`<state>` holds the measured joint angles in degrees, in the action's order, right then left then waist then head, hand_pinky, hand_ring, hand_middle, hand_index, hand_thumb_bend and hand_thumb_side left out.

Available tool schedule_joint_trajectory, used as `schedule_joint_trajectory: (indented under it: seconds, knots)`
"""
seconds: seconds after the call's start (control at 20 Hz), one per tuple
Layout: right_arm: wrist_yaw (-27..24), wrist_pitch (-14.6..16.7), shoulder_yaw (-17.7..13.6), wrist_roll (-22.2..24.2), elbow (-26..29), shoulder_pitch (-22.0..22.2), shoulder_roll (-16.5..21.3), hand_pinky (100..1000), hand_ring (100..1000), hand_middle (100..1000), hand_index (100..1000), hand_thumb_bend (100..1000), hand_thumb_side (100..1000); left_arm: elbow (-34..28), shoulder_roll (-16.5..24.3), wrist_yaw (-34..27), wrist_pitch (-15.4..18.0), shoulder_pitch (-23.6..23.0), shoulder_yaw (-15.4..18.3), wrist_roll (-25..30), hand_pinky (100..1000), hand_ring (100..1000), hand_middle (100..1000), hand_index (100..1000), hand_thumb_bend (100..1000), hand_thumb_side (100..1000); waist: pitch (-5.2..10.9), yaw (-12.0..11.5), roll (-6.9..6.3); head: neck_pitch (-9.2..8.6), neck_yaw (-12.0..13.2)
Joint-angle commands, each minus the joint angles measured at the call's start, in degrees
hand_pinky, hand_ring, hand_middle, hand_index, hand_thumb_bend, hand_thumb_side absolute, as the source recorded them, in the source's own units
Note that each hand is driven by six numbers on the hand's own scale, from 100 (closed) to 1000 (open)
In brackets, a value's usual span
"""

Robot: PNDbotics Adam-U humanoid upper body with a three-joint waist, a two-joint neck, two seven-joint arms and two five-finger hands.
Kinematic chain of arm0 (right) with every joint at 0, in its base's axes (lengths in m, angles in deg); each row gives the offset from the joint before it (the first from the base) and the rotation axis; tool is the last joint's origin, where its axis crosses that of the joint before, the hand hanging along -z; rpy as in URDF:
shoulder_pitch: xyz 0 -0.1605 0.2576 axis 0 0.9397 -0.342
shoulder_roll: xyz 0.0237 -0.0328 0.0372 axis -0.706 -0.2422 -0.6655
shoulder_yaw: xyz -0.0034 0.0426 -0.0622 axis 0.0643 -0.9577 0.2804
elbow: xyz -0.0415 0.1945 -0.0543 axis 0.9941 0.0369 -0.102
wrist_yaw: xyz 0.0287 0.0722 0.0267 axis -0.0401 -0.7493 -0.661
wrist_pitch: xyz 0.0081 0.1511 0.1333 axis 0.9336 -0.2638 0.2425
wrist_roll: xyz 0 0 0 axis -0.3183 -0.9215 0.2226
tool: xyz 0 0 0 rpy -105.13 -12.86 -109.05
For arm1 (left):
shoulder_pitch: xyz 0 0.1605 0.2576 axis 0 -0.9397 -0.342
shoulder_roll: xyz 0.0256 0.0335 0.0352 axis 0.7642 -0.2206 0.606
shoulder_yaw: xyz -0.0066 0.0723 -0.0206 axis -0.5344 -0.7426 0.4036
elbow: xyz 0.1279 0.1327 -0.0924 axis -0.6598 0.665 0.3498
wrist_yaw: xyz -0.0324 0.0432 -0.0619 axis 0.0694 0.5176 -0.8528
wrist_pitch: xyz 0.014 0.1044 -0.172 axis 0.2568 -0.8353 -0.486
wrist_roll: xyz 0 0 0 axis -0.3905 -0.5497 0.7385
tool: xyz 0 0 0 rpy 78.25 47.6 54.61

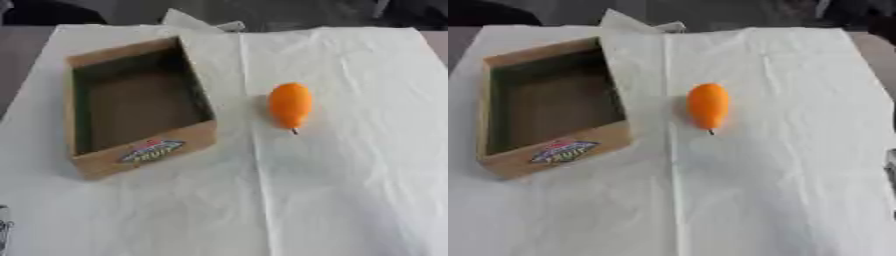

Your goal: Pick up objects on the table and place them in the box.

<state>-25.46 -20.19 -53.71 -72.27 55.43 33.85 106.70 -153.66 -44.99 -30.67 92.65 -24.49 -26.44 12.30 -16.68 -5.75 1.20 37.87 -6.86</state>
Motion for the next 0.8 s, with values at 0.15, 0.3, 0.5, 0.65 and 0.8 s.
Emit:
schedule_joint_trajectory:
  seconds: [0.15,0.3,0.5,0.65,0.8]
  knots:
    - [12.58,-2.38,1.38,5.79,1.15,-3.50,13.19,837,804,685,859,100,681,-0.96,1.15,0.17,0.04,0.17,0.13,0.27,412,517,630,708,100,970,0.66,0.03,0.08,0.77,-0.30]
    - [19.28,-3.85,3.24,10.09,1.15,-5.00,19.47,839,815,721,860,100,531,-0.96,1.17,0.24,-0.09,0.11,-0.04,0.36,411,517,631,708,100,971,0.59,-0.11,0.28,0.70,-0.84]
    - [23.96,-7.29,5.20,13.15,1.15,-6.83,24.39,849,828,745,863,100,577,-0.96,1.22,0.25,-0.16,0.10,-0.17,0.47,411,516,631,707,100,971,0.47,-0.45,0.41,0.34,-1.91]
    - [24.28,-10.06,6.55,14.07,1.02,-8.48,26.72,856,840,757,879,100,540,-0.96,1.23,0.23,-0.23,0.09,-0.29,0.57,411,516,631,706,100,972,0.41,-0.70,0.59,0.17,-2.31]
    - [23.81,-11.15,8.73,15.84,-1.30,-10.58,29.09,864,853,783,898,100,756,-0.96,1.25,0.21,-0.34,0.09,-0.45,0.72,410,516,631,705,100,972,0.34,-1.01,0.80,-0.15,-2.74]
